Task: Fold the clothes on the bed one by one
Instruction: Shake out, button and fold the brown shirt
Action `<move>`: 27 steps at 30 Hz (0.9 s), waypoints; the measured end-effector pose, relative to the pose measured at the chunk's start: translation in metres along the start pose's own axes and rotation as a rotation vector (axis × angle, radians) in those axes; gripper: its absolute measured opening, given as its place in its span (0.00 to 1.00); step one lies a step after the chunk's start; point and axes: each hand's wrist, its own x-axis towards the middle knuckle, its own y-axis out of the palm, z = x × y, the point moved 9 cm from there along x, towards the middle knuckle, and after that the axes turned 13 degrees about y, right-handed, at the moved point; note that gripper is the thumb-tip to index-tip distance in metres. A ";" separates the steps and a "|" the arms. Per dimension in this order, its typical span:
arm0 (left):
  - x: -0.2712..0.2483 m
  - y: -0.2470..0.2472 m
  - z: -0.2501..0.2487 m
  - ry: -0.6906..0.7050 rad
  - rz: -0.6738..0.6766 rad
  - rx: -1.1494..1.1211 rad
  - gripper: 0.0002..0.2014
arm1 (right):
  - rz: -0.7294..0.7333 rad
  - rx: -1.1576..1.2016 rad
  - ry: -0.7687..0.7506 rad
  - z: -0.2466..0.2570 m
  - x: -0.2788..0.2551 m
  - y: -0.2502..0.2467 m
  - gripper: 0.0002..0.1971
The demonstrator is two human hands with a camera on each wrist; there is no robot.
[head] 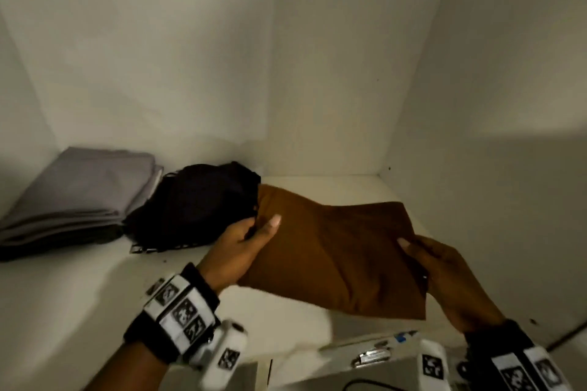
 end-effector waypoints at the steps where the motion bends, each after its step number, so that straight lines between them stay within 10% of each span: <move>1: 0.013 -0.002 -0.005 0.009 0.046 0.019 0.19 | -0.006 0.033 0.011 0.000 0.003 -0.002 0.12; 12: 0.252 0.060 0.060 -0.168 0.743 0.719 0.21 | -0.121 0.065 0.413 -0.083 0.082 0.013 0.06; 16: 0.283 0.062 0.074 -0.143 0.691 1.022 0.27 | -0.122 -0.158 0.369 -0.096 0.071 0.021 0.07; 22: 0.260 0.046 0.016 0.121 0.546 1.198 0.29 | -0.342 -0.638 -0.322 -0.008 0.048 0.008 0.05; 24: 0.213 0.035 -0.003 0.205 0.411 1.183 0.28 | -0.308 -0.794 -0.521 0.001 0.056 0.026 0.14; 27: 0.115 0.026 -0.005 0.260 0.269 1.166 0.37 | -0.056 -1.181 -0.389 -0.027 0.099 0.059 0.45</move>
